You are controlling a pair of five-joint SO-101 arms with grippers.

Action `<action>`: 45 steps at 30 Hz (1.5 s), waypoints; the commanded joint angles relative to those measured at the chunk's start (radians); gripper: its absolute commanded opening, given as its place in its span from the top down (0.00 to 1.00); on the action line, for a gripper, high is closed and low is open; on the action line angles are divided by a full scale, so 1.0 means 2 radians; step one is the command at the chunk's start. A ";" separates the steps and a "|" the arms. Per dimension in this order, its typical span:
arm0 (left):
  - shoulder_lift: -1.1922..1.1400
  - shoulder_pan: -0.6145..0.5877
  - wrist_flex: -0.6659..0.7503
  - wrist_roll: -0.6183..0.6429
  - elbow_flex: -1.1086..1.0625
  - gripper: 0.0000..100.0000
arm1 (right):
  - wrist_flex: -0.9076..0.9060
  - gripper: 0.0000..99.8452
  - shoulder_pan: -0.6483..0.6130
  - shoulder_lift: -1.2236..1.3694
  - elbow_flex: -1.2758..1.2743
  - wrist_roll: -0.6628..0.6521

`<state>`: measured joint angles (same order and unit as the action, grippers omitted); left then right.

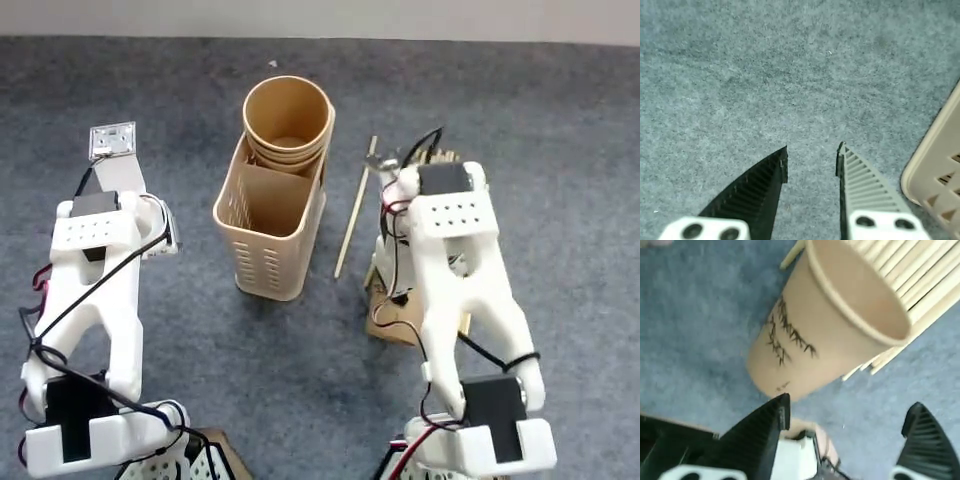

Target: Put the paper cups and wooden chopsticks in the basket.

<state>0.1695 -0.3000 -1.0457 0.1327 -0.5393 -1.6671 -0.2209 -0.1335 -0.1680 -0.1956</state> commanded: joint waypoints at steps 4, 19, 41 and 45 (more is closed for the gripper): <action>0.015 0.007 0.005 0.001 0.001 0.81 | 0.034 0.65 -0.024 -0.038 -0.025 0.009; 0.015 0.008 0.006 0.001 0.002 0.81 | 0.290 0.65 0.025 -0.043 -0.157 -0.038; 0.015 0.007 0.018 0.001 0.000 0.81 | 0.330 0.66 0.028 0.119 0.087 -0.285; 0.015 0.008 0.019 0.001 0.000 0.81 | 0.306 0.66 0.028 0.175 0.157 -0.283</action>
<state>0.1695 -0.3000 -1.0211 0.1327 -0.5439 -1.0273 -0.1672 0.1826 0.0299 -0.7388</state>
